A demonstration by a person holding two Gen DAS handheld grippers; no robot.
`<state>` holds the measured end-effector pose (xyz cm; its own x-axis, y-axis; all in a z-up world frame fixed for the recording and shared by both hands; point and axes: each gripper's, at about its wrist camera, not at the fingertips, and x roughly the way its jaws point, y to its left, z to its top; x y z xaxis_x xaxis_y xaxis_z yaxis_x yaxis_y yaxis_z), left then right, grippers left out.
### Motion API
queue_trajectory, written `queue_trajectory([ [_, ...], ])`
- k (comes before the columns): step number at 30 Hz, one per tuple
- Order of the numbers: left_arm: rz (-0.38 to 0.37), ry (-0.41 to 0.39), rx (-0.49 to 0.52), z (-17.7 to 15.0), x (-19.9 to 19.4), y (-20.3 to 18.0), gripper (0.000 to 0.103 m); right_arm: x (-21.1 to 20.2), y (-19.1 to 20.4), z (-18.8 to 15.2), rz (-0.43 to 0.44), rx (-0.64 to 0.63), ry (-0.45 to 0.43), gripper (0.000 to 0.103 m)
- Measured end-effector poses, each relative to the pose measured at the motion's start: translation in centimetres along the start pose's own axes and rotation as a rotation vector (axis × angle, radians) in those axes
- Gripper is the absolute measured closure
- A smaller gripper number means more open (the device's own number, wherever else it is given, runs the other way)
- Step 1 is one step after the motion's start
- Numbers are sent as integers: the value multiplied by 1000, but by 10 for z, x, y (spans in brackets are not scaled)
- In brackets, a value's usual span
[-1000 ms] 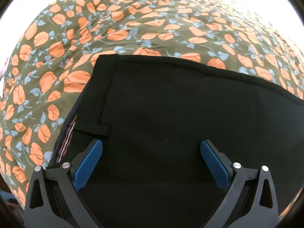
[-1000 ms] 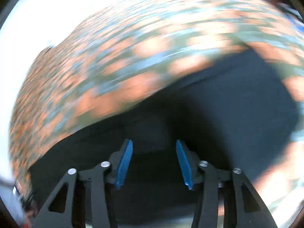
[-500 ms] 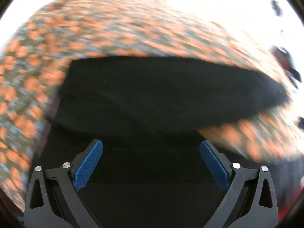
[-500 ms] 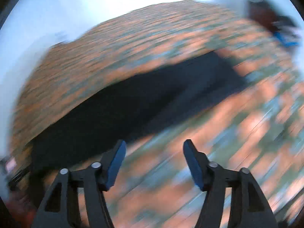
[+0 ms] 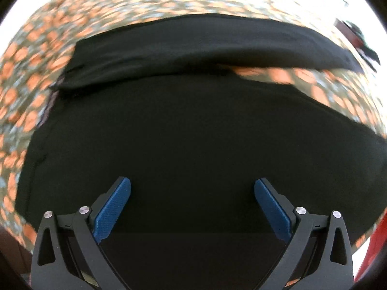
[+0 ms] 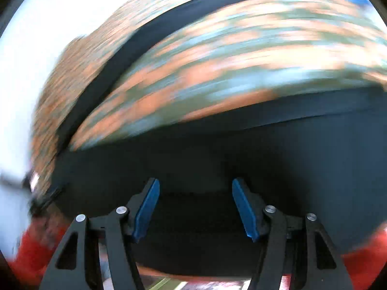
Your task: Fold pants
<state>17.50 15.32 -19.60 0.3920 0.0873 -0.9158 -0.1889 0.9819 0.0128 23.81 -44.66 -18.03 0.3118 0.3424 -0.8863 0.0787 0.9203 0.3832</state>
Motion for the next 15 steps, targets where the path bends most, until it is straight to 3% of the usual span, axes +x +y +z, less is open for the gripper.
queue_trajectory([
  [3,50,-8,-47,5,-1,18,1,-27,-81,24,-140,240,-87,41],
  [5,78,-15,-76,10,-1,31,1,-38,-119,27,-148,414,-141,41],
  [6,83,-22,-99,15,-3,39,1,-41,-120,29,-160,431,-154,41],
  [8,95,-40,-135,24,-3,53,1,-39,-113,36,-232,397,-150,41],
  [11,107,-90,-164,41,-7,74,1,-34,-73,46,-376,280,-172,40],
  [15,104,-229,-191,71,-13,103,1,-35,-8,47,-304,147,-235,39],
])
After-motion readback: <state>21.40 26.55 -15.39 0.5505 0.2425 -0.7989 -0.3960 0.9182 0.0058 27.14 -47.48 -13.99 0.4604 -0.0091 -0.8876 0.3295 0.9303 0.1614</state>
